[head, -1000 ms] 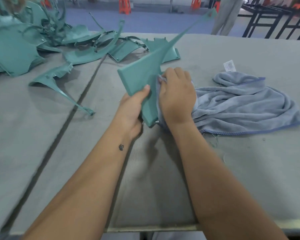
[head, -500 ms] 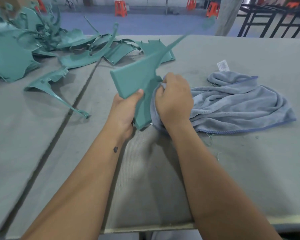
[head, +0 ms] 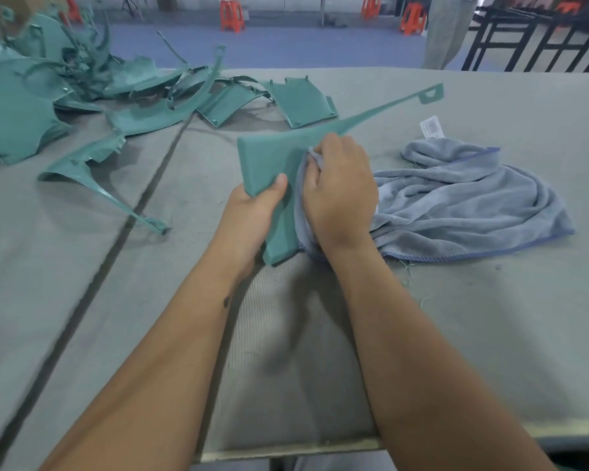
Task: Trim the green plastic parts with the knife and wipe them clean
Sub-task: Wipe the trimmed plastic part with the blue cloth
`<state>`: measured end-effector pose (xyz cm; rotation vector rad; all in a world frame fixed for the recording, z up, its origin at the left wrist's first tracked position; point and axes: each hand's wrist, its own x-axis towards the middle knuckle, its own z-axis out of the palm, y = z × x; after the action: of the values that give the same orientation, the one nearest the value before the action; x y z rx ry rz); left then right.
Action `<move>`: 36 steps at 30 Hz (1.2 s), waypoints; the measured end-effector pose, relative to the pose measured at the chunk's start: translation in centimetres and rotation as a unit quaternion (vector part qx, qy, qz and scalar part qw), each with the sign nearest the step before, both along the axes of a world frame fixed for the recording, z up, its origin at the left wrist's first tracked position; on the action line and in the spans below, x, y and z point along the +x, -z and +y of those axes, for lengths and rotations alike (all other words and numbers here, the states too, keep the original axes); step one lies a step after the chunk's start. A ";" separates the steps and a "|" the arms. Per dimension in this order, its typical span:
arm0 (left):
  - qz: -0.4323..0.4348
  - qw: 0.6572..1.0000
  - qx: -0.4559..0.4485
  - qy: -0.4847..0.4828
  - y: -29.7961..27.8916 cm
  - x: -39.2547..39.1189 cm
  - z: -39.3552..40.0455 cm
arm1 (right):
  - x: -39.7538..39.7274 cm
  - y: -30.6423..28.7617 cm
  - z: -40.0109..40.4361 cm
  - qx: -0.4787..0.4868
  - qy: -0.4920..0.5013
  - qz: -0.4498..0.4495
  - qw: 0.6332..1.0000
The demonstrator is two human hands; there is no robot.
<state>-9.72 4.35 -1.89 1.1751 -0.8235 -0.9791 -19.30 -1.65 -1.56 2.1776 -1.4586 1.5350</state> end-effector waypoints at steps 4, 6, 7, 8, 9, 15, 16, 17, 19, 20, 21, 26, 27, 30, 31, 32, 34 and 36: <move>-0.027 0.999 -0.010 -0.029 -0.3 0.0 0.2 | 0.0 0.2 -0.2 0.015 -0.043 -0.086 0.995; -0.017 0.997 -0.031 -0.066 -0.6 0.5 0.3 | -0.4 -0.3 -0.2 0.029 -0.066 -0.194 0.978; -0.011 0.995 -0.046 -0.088 -0.7 0.9 0.3 | -0.7 -0.6 -0.3 0.036 -0.058 -0.250 0.966; -0.014 0.992 -0.062 -0.106 -0.8 1.3 0.2 | -1.1 -0.8 -0.5 0.049 -0.045 -0.309 0.949; -0.042 0.989 -0.073 -0.120 -0.7 1.7 0.2 | -1.5 -0.9 -0.8 0.075 -0.034 -0.371 0.925; -0.295 0.947 -0.119 0.031 0.5 1.3 0.7 | -4.0 -1.0 -2.3 0.298 -0.107 -0.562 0.764; -0.336 0.929 -0.132 0.076 0.6 1.3 0.6 | -4.1 -1.1 -2.3 0.310 -0.130 -0.568 0.751; -0.377 0.909 -0.141 0.109 0.7 1.6 0.5 | -4.1 -1.1 -2.3 0.315 -0.144 -0.573 0.742; -0.467 0.862 -0.149 0.134 0.8 2.5 -0.2 | -3.8 -1.2 -2.2 0.320 -0.151 -0.572 0.740; -0.512 0.838 -0.136 0.128 0.9 3.0 -0.5 | -3.6 -1.2 -2.2 0.324 -0.151 -0.565 0.743; -0.547 0.820 -0.116 0.119 0.9 3.2 -0.7 | -3.4 -1.1 -2.1 0.331 -0.151 -0.553 0.750; -0.614 0.781 -0.113 0.014 1.2 3.6 -0.2 | -2.5 -1.1 -1.4 0.393 -0.171 -0.495 0.756; -0.623 0.772 -0.122 -0.005 1.2 3.5 0.0 | -2.5 -1.3 -1.4 0.404 -0.161 -0.495 0.753; -0.630 0.762 -0.148 -0.028 0.9 3.1 0.1 | -2.6 -1.4 -1.6 0.461 -0.185 -0.566 0.658; -0.628 0.761 -0.159 -0.030 0.9 2.9 0.1 | -2.6 -1.3 -1.6 0.468 -0.208 -0.602 0.612; -0.629 0.758 -0.170 -0.033 0.8 2.7 0.1 | -2.7 -1.0 -1.6 0.465 -0.217 -0.630 0.583; -0.640 0.743 -0.193 -0.036 0.8 2.3 0.2 | -3.2 -0.8 -1.8 0.469 -0.218 -0.657 0.548; -0.639 0.743 -0.197 -0.033 0.7 1.7 0.3 | -3.4 -0.9 -1.6 0.478 -0.247 -0.686 0.490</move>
<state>-8.01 4.64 -2.60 1.3980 -1.9283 0.2649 -22.67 -3.29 -0.64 1.1389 -2.5709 4.0125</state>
